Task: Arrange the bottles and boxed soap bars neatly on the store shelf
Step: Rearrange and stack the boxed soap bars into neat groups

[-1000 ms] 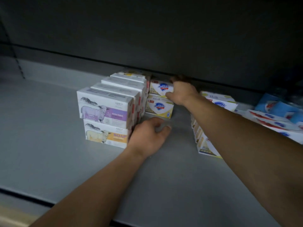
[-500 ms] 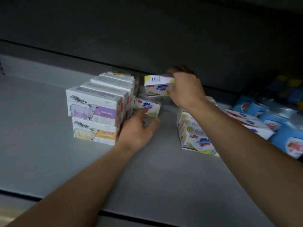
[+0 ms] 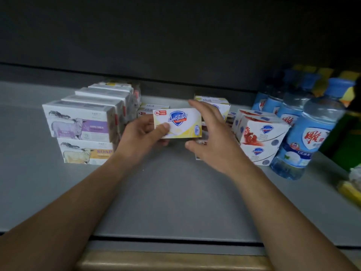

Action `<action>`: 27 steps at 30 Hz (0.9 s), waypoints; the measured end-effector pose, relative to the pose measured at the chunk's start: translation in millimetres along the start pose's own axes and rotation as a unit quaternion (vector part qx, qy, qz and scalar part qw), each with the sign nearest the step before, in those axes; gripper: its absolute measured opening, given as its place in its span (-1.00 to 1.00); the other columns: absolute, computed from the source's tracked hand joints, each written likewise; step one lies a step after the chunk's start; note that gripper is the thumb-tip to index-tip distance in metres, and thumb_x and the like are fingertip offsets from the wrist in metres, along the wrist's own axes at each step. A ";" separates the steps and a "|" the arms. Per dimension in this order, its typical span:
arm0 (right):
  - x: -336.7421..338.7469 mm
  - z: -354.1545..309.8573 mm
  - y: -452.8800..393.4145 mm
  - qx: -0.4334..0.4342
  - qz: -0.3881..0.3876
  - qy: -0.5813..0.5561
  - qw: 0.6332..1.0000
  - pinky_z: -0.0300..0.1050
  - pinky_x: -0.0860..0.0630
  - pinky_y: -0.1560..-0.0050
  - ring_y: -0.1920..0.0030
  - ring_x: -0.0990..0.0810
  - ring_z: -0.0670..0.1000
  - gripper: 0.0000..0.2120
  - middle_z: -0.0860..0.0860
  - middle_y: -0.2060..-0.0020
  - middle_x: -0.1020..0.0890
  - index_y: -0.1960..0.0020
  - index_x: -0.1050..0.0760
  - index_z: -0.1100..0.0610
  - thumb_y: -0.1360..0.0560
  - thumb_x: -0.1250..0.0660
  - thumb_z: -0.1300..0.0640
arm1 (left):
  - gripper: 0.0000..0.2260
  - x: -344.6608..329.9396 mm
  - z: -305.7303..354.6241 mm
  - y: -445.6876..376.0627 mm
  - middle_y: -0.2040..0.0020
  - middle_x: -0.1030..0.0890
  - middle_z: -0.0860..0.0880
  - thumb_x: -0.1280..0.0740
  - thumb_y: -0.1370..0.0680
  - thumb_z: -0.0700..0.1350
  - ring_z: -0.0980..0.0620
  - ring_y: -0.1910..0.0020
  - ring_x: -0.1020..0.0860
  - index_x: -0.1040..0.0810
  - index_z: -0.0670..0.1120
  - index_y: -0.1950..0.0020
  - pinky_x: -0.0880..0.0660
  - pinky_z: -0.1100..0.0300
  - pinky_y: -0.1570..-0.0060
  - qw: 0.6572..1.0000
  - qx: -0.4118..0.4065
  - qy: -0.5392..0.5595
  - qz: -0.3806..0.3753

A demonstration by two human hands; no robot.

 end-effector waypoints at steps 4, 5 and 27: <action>12.9 6.4 0.3 0.007 0.011 -0.002 1.000 -0.25 -0.47 -0.23 -0.26 -0.44 -0.24 -0.32 -0.18 -0.31 -0.41 -0.46 -0.33 -0.14 -0.43 -0.45 0.22 | -0.69 -2.2 -4.7 1.5 0.12 -0.70 -0.16 -0.42 -0.42 0.03 -0.03 0.33 -0.65 -0.61 -0.14 -0.06 -0.61 0.16 0.31 0.997 0.067 0.048 -0.010; 14.7 7.2 1.1 -0.005 0.019 -0.008 1.000 -0.21 -0.50 -0.21 -0.22 -0.49 -0.20 -0.37 -0.18 -0.28 -0.47 -0.44 -0.37 -0.16 -0.44 -0.47 0.15 | -0.70 -1.4 -3.5 1.4 0.14 -0.69 -0.16 -0.43 -0.44 0.04 -0.05 0.36 -0.64 -0.61 -0.11 -0.07 -0.59 0.16 0.34 0.995 0.074 0.069 -0.006; 25.3 14.4 6.3 -0.171 0.033 -0.130 0.976 -0.30 -0.47 0.32 0.34 -0.64 -0.12 -0.65 -0.27 0.06 -0.61 -0.11 -0.52 -0.29 -0.33 -0.31 -0.05 | -0.75 -7.5 -2.0 8.3 0.05 -0.68 -0.14 -0.33 -0.55 0.12 -0.06 0.48 -0.56 -0.63 -0.03 -0.05 -0.54 0.15 0.46 0.985 0.133 0.100 -0.043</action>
Point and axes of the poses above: each hand's wrist, its own y-axis away from the middle knuckle, its own x-axis out of the back of the hand, z = x × y, the point moved 5 cm from there along -y, towards the middle knuckle
